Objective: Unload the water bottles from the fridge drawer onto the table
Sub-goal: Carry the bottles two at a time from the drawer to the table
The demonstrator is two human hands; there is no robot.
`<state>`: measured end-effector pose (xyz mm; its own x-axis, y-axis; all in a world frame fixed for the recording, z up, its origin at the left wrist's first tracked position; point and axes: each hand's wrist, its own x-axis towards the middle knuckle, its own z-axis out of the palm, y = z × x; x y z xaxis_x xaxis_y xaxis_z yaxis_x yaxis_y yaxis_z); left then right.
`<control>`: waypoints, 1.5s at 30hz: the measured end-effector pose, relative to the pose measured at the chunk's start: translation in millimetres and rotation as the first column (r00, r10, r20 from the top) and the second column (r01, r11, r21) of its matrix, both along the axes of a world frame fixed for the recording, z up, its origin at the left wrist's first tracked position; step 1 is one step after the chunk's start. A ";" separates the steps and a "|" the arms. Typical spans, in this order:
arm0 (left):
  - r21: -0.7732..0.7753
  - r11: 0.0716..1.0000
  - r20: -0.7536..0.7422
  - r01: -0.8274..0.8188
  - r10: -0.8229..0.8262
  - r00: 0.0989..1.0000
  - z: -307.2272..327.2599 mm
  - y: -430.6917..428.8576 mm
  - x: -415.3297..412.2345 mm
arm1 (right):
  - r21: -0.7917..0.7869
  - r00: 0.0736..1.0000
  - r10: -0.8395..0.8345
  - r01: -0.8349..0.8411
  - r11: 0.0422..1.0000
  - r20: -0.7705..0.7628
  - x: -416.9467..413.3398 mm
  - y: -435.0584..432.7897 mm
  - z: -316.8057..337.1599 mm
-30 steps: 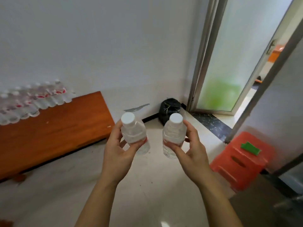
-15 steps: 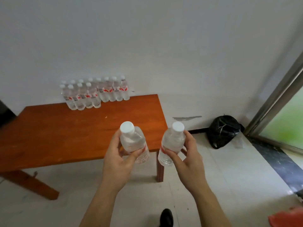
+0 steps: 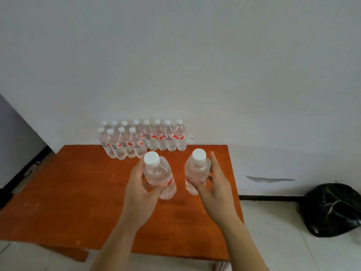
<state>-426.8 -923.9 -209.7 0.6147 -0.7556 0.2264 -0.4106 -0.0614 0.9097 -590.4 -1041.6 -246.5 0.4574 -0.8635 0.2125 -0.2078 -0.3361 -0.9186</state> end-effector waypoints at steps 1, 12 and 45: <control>0.002 1.000 -0.001 -0.004 0.004 1.000 -0.8 -8.6 13.0 | 0.002 1.000 0.011 -0.011 1.000 -0.005 12.2 -11.2 -0.5; 0.163 0.986 0.064 0.031 -0.042 0.997 -55.5 -125.1 168.6 | -0.006 0.987 0.016 -0.018 1.000 -0.159 147.0 -107.9 -35.7; 0.607 0.779 0.736 -0.157 -0.477 0.481 -157.2 -282.4 409.6 | 0.113 0.945 0.059 -0.024 0.993 -0.321 382.5 -242.9 -165.9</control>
